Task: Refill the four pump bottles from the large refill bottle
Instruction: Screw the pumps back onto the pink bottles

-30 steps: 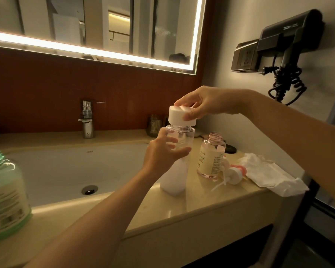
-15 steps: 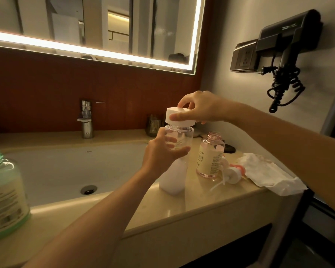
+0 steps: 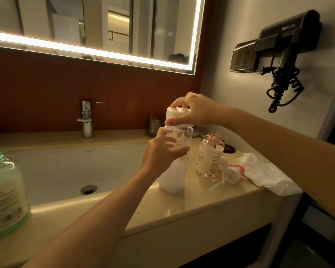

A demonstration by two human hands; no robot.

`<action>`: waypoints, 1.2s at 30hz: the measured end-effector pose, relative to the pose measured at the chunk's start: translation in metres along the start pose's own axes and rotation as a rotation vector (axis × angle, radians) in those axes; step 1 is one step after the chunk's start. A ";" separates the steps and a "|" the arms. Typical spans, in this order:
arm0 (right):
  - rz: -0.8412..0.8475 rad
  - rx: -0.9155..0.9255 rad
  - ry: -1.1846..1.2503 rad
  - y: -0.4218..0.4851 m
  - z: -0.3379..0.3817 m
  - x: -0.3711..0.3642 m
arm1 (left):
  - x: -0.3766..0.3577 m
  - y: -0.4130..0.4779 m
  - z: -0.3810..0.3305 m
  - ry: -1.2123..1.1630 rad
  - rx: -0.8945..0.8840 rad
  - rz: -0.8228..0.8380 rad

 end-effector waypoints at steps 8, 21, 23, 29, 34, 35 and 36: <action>0.226 -0.029 0.127 0.002 -0.005 -0.009 | 0.000 0.000 0.000 -0.004 0.006 -0.002; 0.175 -0.043 0.173 -0.001 -0.001 -0.005 | -0.001 0.000 0.002 0.003 0.009 0.002; 0.195 -0.016 0.174 -0.001 0.000 -0.006 | -0.001 0.000 0.002 -0.002 0.005 0.003; -0.016 -0.078 -0.038 0.006 0.002 -0.001 | -0.001 0.000 0.000 0.001 0.003 0.000; 0.212 -0.116 0.036 0.005 0.001 -0.009 | 0.000 -0.001 0.000 -0.007 0.006 -0.002; 0.263 -0.096 0.091 0.003 0.002 -0.010 | 0.000 -0.001 0.001 -0.007 0.009 -0.002; 0.289 -0.068 0.101 0.000 0.004 -0.008 | 0.000 -0.001 0.001 -0.005 0.009 -0.003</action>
Point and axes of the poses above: each hand's wrist, its own y-axis towards the middle knuckle, its own x-axis out of the back of the hand, z = x × y, the point moved 10 cm from there along y, towards the middle knuckle, and after that the axes turned 15 degrees about z, right-handed, at the moved point
